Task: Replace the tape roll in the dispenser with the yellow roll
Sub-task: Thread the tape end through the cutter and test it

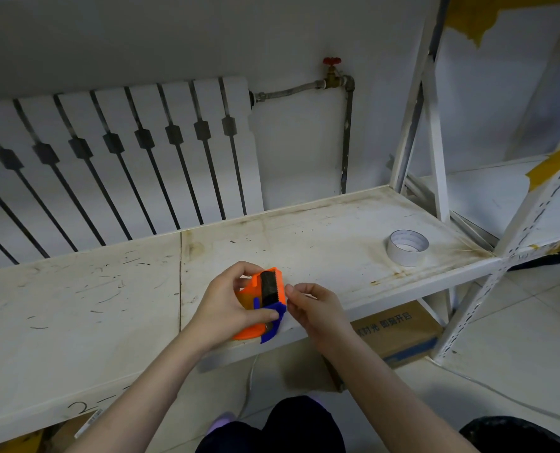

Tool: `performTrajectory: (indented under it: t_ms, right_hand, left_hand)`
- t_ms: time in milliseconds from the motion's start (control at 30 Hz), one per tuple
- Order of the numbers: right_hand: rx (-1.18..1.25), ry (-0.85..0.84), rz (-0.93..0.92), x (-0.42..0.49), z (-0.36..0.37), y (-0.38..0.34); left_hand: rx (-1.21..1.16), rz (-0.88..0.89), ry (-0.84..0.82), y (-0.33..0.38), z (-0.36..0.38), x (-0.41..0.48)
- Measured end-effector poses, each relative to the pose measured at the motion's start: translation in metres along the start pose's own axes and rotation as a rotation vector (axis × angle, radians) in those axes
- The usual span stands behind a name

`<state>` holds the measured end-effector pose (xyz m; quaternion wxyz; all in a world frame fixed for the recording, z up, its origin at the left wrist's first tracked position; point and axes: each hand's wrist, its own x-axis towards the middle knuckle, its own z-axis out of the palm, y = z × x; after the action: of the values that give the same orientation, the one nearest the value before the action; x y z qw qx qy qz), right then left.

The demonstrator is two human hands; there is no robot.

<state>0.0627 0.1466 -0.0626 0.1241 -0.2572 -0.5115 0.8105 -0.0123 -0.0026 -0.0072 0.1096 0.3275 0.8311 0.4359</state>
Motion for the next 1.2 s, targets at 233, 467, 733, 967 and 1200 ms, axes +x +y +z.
performTrajectory:
  t_ms: [233, 467, 733, 967, 1200]
  right_hand:
    - [0.019, -0.077, 0.11, 0.0, 0.018, 0.0]
    - [-0.235, -0.005, 0.113, 0.019, 0.027, 0.0]
    - [-0.459, 0.069, 0.075, 0.021, 0.035, 0.018]
    - [-0.35, -0.108, -0.368, 0.012, 0.028, 0.007]
    - [-0.523, -0.268, -0.508, -0.002, 0.023, 0.02]
  left_hand:
    - [-0.059, -0.043, 0.03, -0.003, -0.004, 0.002]
    - [-0.049, -0.049, 0.027, -0.001, -0.002, 0.005]
    - [-0.08, -0.092, 0.081, -0.001, -0.003, 0.011]
    - [-0.051, -0.13, 0.197, 0.003, -0.002, 0.016]
    - [-0.047, -0.178, 0.306, 0.002, 0.004, 0.021]
